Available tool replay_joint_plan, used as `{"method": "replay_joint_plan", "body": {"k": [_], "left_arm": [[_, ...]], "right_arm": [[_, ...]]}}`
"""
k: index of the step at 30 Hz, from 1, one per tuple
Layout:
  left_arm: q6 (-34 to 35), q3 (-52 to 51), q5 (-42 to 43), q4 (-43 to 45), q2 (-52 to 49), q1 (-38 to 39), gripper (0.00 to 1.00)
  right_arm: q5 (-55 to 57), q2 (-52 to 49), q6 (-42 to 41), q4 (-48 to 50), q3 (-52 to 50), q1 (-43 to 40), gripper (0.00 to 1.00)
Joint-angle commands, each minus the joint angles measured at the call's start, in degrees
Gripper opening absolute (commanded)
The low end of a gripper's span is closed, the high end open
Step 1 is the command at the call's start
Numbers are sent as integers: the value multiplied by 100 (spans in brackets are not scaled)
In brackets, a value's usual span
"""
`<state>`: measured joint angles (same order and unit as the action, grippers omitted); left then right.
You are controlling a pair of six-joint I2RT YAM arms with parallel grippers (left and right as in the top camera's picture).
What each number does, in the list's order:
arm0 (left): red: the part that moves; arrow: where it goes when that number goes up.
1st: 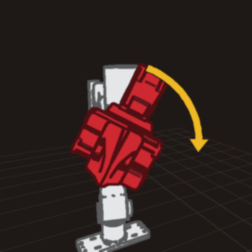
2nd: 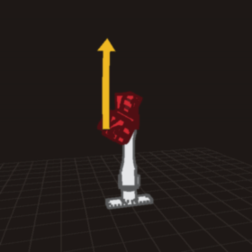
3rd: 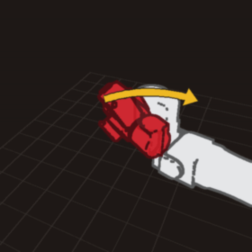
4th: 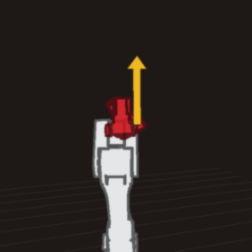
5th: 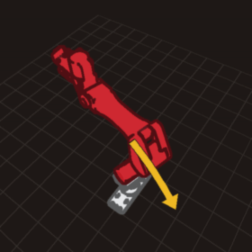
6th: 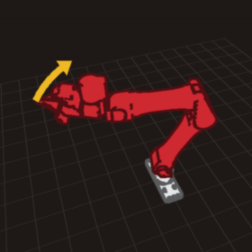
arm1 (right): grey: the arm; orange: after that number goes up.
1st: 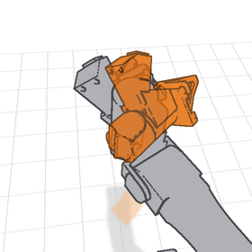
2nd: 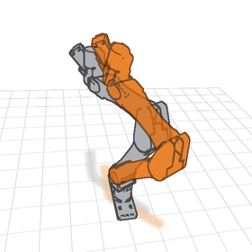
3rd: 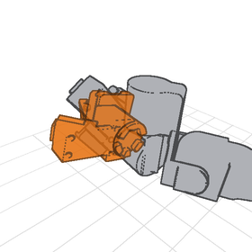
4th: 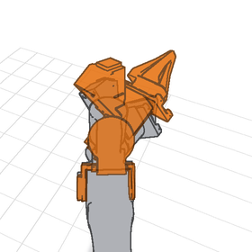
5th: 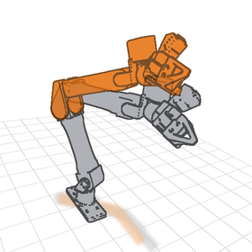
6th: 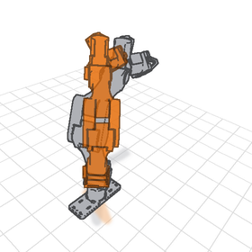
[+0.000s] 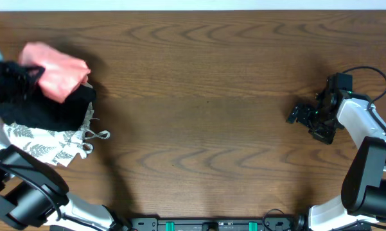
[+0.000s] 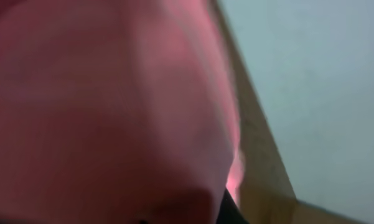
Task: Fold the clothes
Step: 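Carry the folded pink shirt with the left gripper to the left pile, then lower the pink shirt onto the pile top and open the left gripper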
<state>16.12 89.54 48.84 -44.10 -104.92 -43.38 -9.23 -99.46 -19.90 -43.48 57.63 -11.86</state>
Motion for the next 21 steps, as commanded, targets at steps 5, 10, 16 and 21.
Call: {"method": "replay_joint_plan", "body": {"k": [5,10,16,21], "left_arm": [[-409,44,-1421,-686,83,-699,6],[-407,-138,-1700,-603,-66,-970,11],[-404,-192,-1462,-813,-378,-957,39],[-407,-31,-1281,-1167,-55,-981,57]], "right_arm": [[-20,94,26,0,-26,116,98],[-20,94,24,7,-26,116,98],[-24,96,22,17,-26,116,97],[-22,96,22,-11,-26,116,97]]}}
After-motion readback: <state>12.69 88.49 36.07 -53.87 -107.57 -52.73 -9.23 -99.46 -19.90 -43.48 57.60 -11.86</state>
